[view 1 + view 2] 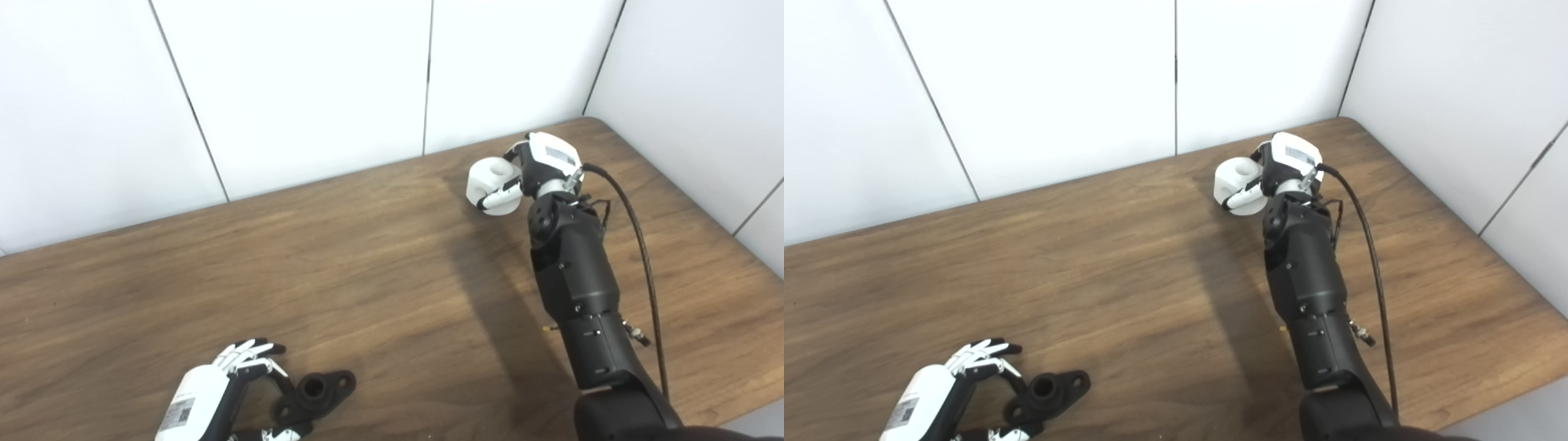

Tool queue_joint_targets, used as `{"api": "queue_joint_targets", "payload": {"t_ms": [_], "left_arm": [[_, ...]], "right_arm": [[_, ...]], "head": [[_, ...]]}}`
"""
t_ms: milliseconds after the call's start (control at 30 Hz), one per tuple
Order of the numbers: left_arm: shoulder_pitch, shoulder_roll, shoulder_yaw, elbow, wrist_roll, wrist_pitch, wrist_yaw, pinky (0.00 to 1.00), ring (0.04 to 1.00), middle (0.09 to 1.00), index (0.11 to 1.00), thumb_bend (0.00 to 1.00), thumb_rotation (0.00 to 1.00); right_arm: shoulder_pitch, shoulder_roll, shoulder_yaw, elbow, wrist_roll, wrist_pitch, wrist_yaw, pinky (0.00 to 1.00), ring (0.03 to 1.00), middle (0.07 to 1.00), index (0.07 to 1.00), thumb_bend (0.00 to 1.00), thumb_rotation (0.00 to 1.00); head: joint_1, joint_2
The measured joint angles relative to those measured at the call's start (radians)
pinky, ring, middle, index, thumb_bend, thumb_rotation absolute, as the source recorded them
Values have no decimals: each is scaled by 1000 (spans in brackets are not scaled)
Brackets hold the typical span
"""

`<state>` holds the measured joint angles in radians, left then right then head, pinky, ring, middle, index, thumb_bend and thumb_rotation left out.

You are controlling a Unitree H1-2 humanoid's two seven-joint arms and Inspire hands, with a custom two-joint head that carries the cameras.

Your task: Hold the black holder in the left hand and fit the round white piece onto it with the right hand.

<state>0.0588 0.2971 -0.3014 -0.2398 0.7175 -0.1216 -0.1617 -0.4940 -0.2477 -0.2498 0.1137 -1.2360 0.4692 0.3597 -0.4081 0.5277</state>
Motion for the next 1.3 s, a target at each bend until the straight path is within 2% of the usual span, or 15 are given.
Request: {"api": "queue_joint_targets", "payload": {"t_ms": [533,567,667,1133,1300], "left_arm": [[0,0,0,0,0,-2,0,907,886,809,486,520,49],[0,0,0,0,0,-1,0,911,889,811,486,519,49],[0,0,-1,0,0,0,-1,914,890,811,486,519,49],[0,0,-3,-2,1,2,0,906,886,807,486,520,49],[0,0,-3,-2,1,2,0,907,886,807,486,520,49]], "right_arm": [[1,-9,19,0,55,0,-62,917,1000,940,563,718,233],[1,-10,19,0,56,0,-62,921,1000,940,514,584,178],[1,-14,20,-1,57,0,-68,920,1000,928,492,528,152],[1,-19,24,-1,67,0,-71,908,979,859,487,519,139],[11,-45,53,-1,107,-1,-87,918,958,849,486,521,138]], "head": [[2,2],[2,2],[0,2],[2,3],[8,8]]}}
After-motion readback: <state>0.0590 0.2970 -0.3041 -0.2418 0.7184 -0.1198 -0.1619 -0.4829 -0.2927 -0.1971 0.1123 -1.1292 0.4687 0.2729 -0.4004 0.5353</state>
